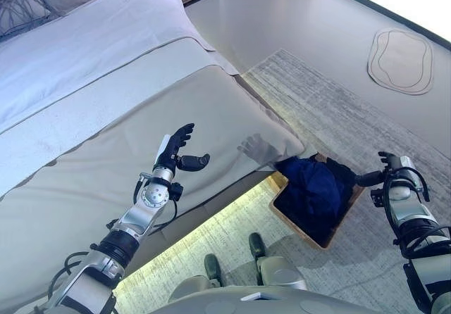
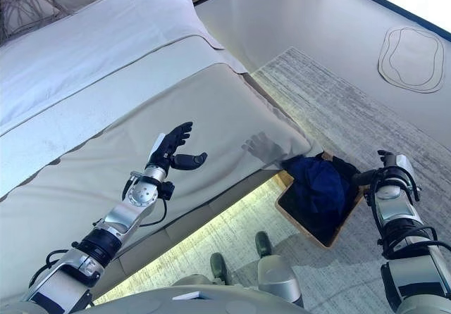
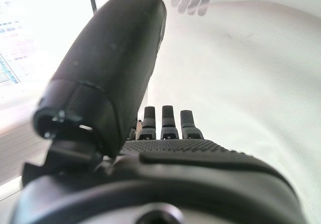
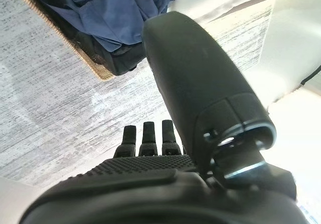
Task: Pick up the clothes from the bed and place them into the basket
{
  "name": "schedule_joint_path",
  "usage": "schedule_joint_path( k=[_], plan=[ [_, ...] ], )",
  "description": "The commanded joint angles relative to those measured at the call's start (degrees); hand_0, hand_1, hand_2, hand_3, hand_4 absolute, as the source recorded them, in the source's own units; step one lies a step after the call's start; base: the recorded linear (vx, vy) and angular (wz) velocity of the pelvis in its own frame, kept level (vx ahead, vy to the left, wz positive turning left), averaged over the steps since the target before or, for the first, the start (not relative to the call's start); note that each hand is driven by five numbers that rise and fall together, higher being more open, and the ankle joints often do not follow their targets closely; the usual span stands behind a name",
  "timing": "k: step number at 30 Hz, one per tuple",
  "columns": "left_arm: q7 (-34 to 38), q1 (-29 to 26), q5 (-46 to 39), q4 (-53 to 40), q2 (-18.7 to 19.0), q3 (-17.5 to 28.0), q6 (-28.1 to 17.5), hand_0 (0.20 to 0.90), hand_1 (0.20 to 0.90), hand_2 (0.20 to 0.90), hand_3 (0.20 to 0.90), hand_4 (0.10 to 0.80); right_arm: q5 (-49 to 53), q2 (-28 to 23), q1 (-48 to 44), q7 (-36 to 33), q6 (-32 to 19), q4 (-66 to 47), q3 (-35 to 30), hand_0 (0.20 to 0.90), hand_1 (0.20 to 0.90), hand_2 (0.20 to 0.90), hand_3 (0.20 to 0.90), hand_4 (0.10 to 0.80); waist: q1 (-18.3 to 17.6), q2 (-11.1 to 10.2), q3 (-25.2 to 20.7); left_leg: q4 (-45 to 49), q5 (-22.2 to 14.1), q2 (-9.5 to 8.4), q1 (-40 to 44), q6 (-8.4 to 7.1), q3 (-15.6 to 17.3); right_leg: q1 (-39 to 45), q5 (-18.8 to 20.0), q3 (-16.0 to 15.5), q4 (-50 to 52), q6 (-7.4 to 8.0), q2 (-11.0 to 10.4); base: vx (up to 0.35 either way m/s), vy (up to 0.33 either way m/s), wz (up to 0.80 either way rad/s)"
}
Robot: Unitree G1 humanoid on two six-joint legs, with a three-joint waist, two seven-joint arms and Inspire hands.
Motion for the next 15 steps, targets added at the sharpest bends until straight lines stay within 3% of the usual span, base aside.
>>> schedule_joint_path(
  k=[1, 10, 15],
  plan=[
    [1.1, -3.9, 1.5, -0.7, 2.0, -1.0, -4.1, 0.9, 0.9, 0.9, 0.9, 0.8, -1.8, -3.1, -5.1, -2.7, -0.8, 3.6, 1.7, 0.9, 0.9, 0.9, 0.9, 0.8, 0.6, -1.2, -4.5, 0.3, -3.4, -0.95, -0.9, 0.49, -2.0, -0.4, 0.0, -1.4, 0.3, 2.64, -0.4, 0.0, 0.0, 0.0],
    [0.0, -3.2, 2.0, 0.1, 1.6, -0.9, -4.7, 0.9, 0.9, 0.9, 0.9, 0.8, -1.6, -2.8, -4.2, -2.6, -3.2, 4.0, 0.7, 0.9, 0.9, 0.9, 0.9, 0.8, 0.1, -1.0, -4.9, 0.8, -3.7, -0.75, 0.1, 0.43, -1.4, 0.3, 0.0, -0.5, 0.3, 2.54, -0.5, 0.014, 0.011, -0.01],
    [0.4, -2.6, 2.9, 3.2, -0.3, -1.3, -2.9, 0.9, 0.9, 0.9, 0.9, 0.8, -1.6, -0.4, -3.0, -3.5, -3.7, -3.6, 1.8, 0.9, 0.9, 0.9, 0.9, 0.8, -0.3, -1.2, -5.2, 0.9, -3.8, -0.79, 0.4, 0.53, -1.2, 0.4, 0.1, -0.1, 0.4, 2.67, -0.6, 0.014, 0.027, -0.03]
  ],
)
